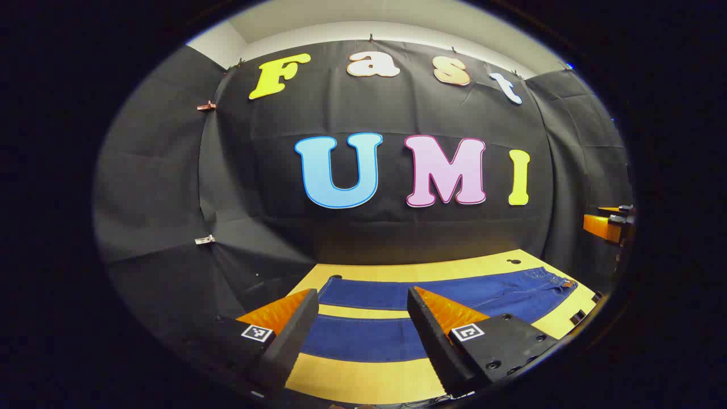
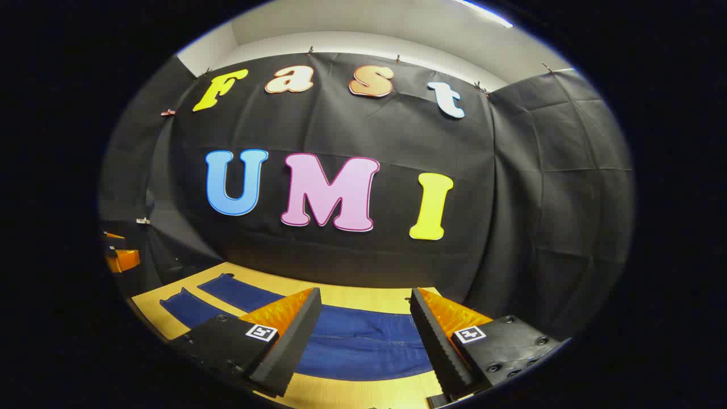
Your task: Grasp the waist and the cuffs of the jeans and fold them to make the two legs overlap; first hold the waist and fold one-third of the jeans toward the cuffs, then hold the cuffs and fold the remaining one-third in the same direction to finish folding.
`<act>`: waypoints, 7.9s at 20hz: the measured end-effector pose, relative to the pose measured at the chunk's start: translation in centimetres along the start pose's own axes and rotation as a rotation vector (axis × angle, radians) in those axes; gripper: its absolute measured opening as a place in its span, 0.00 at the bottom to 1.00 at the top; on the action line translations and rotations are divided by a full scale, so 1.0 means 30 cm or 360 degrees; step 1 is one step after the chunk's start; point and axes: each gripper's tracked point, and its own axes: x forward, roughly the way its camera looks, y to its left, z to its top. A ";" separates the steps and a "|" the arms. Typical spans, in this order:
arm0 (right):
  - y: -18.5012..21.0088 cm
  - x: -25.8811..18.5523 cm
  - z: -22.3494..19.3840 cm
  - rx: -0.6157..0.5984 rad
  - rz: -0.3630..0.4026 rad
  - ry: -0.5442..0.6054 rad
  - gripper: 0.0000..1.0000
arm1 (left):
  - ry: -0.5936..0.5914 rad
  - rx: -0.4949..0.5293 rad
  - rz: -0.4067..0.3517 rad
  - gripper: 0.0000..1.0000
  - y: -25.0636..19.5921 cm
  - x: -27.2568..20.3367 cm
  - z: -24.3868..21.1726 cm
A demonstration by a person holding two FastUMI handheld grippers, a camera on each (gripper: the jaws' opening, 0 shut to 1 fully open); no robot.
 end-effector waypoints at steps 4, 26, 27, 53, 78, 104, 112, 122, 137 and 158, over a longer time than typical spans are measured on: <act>0.041 -0.057 0.004 0.0008 0.0007 -0.0030 0.94 | -0.0029 0.0019 -0.0019 0.98 0.015 -0.083 0.006; 0.102 -0.120 0.052 -0.0162 0.0032 -0.0043 0.96 | 0.0057 0.0159 -0.0049 0.98 0.205 -0.140 -0.112; 0.069 -0.124 0.046 -0.0189 0.0003 -0.0040 0.96 | 0.0075 0.0210 -0.0061 0.98 0.223 -0.114 -0.124; -0.570 0.208 -0.311 -0.0417 -0.0460 0.0473 0.96 | 0.0980 0.2233 -0.0889 0.93 0.618 0.668 -1.023; -0.845 0.241 -1.045 -0.2127 0.0687 0.0990 0.96 | 0.1294 0.2107 -0.0881 0.06 0.562 0.719 -1.090; -0.799 0.326 -1.265 -0.2243 0.0876 0.1157 0.11 | 0.1267 0.2113 -0.0737 0.06 0.508 0.655 -1.090; -0.774 0.417 -1.046 -0.2105 0.0758 0.1061 0.11 | 0.1319 0.1803 -0.0747 0.06 0.507 0.734 -0.963; -0.700 0.878 -0.718 -0.1348 0.0416 0.1082 0.11 | 0.1387 0.1598 -0.0997 0.06 0.421 0.981 -0.634; -0.763 1.283 -0.600 -0.0189 -0.0216 0.1526 0.14 | 0.1632 0.1144 -0.0801 0.07 0.302 1.807 -0.881; -0.788 0.976 -0.421 0.0519 -0.0847 0.1016 0.98 | 0.0302 -0.0132 -0.0214 0.98 0.001 1.571 -0.211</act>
